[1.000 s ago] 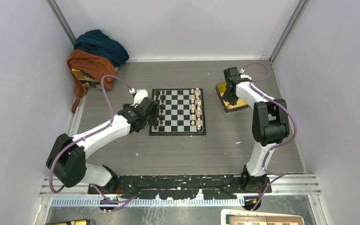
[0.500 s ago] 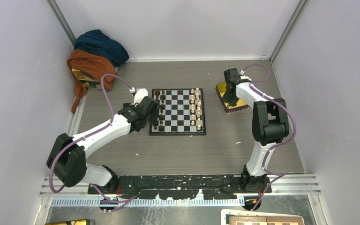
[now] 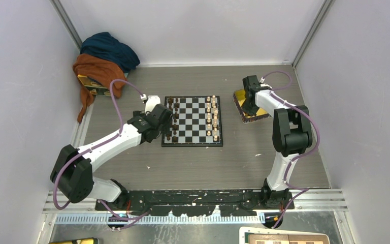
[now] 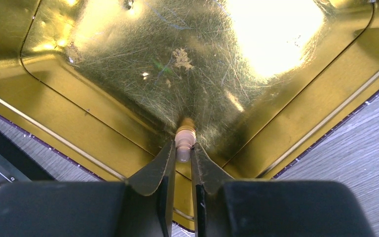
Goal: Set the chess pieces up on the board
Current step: Pick up the chess piece from the storage box.
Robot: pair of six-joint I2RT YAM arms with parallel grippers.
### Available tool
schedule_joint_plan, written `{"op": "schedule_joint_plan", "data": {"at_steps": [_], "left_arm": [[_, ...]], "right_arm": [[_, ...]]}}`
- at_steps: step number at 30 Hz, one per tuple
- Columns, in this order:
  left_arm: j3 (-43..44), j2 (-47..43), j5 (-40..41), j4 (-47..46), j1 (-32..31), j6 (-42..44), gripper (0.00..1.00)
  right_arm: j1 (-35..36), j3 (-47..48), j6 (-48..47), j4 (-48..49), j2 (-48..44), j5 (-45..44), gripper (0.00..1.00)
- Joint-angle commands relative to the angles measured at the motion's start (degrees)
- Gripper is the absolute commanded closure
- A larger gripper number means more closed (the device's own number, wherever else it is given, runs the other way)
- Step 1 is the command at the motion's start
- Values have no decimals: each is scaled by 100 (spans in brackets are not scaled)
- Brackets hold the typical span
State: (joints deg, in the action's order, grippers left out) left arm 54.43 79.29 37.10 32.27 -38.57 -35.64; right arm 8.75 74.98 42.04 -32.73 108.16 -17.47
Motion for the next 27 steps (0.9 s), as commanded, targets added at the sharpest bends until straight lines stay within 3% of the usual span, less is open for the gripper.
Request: {"op": "schedule_joint_plan", "data": {"at_steps": [1,3,19,27], "left_arm": [[219,-237,253,6,-13,31,0],[198,-269,269,-8,-11,31,0],[129,-533,442,6,-2,13,0],[70,-638,454,38,-2,-87,0]], "right_arm": [[-28,15,23,144,-72,-39,95],[-29,19,-13,142,-115,-54,99],[20,628,-503,-236,-674,-191,99],[537,1061,-803,-650,-996,-234,99]]}}
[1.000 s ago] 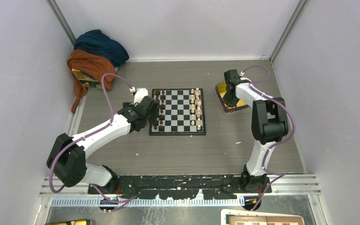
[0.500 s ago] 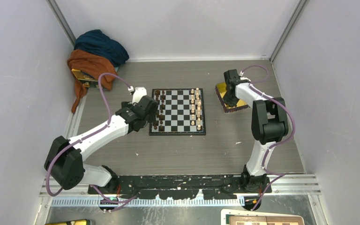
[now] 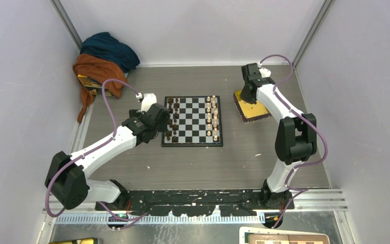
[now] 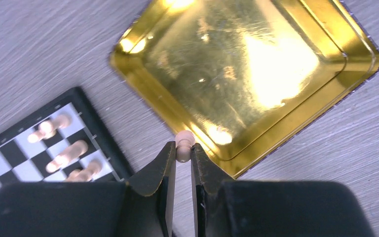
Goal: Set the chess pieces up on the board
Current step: Pick up the chess piece from the storage box, then place the chess piece on the chessboard.
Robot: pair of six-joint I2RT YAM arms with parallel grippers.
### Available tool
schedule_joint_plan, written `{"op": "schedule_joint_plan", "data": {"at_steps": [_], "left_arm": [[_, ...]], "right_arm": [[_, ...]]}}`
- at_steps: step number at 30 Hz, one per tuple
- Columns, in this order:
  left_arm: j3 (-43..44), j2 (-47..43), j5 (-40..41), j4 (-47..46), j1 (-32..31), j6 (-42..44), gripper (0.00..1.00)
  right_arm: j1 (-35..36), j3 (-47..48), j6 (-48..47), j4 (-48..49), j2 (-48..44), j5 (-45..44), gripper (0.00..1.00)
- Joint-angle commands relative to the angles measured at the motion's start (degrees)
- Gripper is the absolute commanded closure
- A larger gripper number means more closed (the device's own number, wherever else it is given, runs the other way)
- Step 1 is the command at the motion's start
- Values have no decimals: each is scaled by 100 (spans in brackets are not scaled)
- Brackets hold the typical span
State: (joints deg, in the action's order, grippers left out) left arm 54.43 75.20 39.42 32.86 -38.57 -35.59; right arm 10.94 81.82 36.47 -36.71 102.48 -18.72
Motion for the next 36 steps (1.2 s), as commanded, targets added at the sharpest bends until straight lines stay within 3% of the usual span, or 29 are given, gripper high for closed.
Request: {"op": "schedule_joint_plan", "data": {"at_steps": [1,27,36], "left_arm": [[49,-252,218,-25,-2,-109,0],[-144,-735,210,83,19,-69,0],[-363,-1234,-408,-194,668,338,0]], "right_arm": [[405,405,-266,-320,-468,-71,99],[3277,-279,20,-981,-1255,-224,99],[3652,-406,-4,-944,-1096,-360,99]]}}
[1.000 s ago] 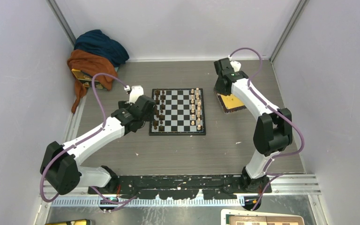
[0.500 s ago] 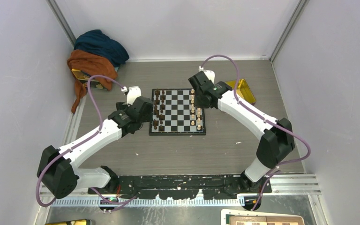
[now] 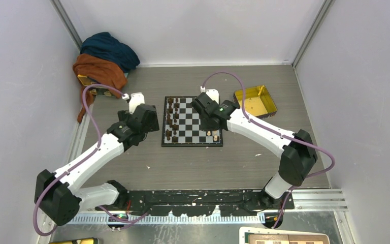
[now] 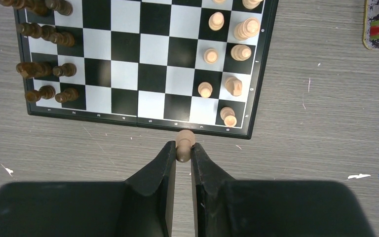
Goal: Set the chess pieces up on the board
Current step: Place the chess piece on the chessboard.
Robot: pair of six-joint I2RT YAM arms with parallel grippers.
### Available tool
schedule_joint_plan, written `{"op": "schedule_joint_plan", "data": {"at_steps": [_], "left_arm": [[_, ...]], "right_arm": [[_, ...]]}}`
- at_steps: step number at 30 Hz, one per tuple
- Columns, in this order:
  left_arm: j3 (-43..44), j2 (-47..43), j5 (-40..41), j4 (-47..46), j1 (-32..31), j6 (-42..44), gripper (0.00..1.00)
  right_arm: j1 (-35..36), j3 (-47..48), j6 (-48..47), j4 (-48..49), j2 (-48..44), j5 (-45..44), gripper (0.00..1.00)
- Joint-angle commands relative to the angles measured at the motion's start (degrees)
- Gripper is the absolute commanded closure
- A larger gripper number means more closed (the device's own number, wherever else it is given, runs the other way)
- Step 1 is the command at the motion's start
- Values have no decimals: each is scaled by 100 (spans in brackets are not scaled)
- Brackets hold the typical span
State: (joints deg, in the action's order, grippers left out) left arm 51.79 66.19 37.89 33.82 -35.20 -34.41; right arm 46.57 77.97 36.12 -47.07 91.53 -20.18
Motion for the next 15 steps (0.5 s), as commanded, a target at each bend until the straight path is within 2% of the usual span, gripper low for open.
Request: {"op": "schedule_joint_plan", "data": {"at_steps": [1,7,15], "left_arm": [[-133,-392,-358,-320,439,251,0],[-269,-555,-922,-508,845,428,0],[-387,-555,-1298,-696,970,505,0]], "right_arm": [[105,-36,21,105,19,-214,99],[146,-104,-61,154,144,-249,99],[146,-333,-166,351,340,-225,99]]}}
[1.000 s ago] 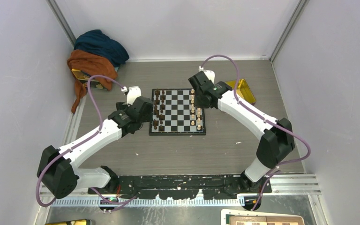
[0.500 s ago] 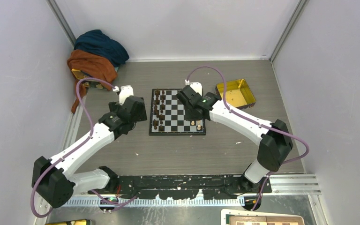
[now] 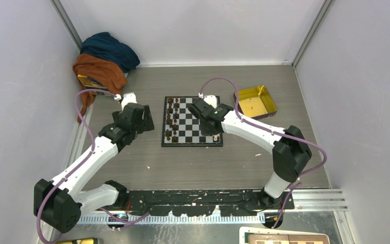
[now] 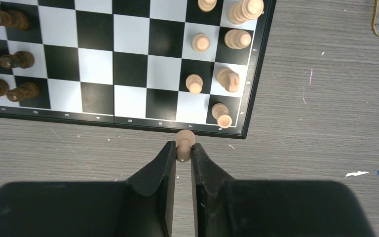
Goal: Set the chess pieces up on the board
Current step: Place the chess piece on the chessboard.
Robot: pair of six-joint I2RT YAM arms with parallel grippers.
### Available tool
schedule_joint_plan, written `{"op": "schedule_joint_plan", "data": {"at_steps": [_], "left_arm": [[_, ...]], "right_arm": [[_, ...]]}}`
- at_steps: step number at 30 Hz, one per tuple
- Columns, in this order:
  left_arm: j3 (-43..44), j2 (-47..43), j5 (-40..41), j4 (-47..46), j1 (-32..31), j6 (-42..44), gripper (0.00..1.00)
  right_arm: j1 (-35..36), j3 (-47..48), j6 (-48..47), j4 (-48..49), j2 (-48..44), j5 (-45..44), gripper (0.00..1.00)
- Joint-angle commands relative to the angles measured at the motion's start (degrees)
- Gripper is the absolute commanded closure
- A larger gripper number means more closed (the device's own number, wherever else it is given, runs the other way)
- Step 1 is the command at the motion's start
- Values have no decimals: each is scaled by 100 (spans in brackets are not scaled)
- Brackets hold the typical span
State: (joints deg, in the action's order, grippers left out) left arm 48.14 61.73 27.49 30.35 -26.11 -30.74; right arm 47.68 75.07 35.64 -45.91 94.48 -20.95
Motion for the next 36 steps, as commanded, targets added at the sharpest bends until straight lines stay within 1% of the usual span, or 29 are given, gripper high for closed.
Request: {"op": "schedule_joint_plan", "data": {"at_steps": [1,15,36], "left_arm": [[-31,-110,-273,-372,70,132,0],[-59,-117,-188,-307,80,86,0],[-42,-56,-182,-279,80,-5,0]], "right_arm": [[33,-64,-127,251,63,-157,99],[-60,-296,-154,526,489,-30,99],[-338,-754,-222,1147,448,350,99]]}}
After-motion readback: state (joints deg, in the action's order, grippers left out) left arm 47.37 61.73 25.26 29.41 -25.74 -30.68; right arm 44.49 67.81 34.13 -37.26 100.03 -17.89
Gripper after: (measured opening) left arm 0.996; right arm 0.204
